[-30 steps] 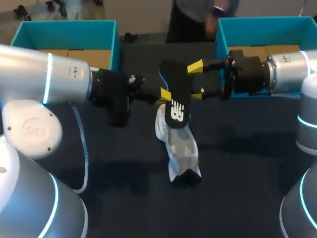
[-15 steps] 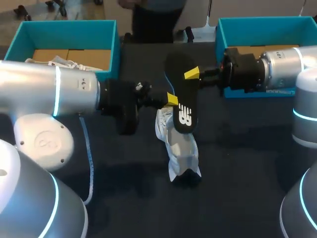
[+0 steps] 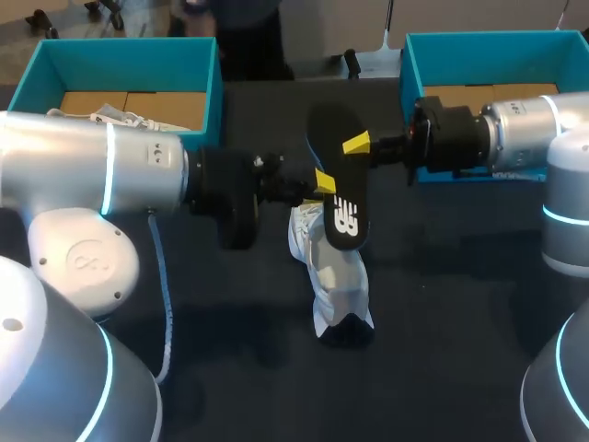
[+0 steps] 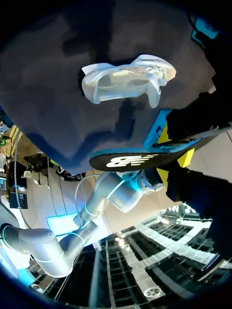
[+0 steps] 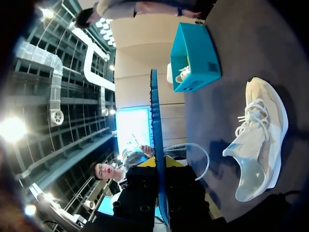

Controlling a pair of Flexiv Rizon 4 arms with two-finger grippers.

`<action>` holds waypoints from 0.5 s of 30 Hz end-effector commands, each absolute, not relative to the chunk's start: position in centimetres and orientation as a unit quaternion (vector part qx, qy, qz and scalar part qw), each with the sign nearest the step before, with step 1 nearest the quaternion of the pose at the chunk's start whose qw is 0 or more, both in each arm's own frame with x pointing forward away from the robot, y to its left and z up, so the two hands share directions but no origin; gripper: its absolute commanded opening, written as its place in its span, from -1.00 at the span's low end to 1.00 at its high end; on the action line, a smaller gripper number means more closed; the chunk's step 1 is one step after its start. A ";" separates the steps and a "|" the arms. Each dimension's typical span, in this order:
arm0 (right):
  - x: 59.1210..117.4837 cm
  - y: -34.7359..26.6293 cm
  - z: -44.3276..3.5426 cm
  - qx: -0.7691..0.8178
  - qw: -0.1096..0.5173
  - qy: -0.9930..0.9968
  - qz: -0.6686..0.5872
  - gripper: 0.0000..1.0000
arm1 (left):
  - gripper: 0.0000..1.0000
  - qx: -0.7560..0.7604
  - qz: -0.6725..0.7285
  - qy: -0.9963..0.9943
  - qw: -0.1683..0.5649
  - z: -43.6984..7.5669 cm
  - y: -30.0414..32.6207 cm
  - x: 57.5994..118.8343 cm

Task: Take the shoe out of the shoebox, open the shoe tongue, remove and reinsert the insole, then place the shoe into the shoebox

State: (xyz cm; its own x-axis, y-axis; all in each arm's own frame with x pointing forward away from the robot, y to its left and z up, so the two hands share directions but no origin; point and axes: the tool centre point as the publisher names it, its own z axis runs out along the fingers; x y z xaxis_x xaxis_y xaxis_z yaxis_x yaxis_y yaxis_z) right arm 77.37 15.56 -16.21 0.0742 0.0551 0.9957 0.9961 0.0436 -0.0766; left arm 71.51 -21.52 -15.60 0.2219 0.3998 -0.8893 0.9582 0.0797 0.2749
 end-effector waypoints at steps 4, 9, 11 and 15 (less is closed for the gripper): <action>77.3 14.9 -17.2 -0.530 0.516 -0.509 -0.439 -1.00 | 1.00 0.640 -0.276 0.576 0.428 -15.1 -18.2 73.0; 77.1 14.6 -17.7 -0.533 0.504 -0.519 -0.439 -1.00 | 1.00 0.661 -0.230 0.612 0.366 -13.8 -16.5 74.5; 77.0 14.7 -18.1 -0.532 0.503 -0.520 -0.440 -1.00 | 1.00 0.666 -0.215 0.630 0.337 -13.0 -16.3 74.9; 77.1 14.9 -18.7 -0.532 0.501 -0.520 -0.443 -1.00 | 1.00 0.667 -0.171 0.670 0.277 -11.3 -16.4 75.2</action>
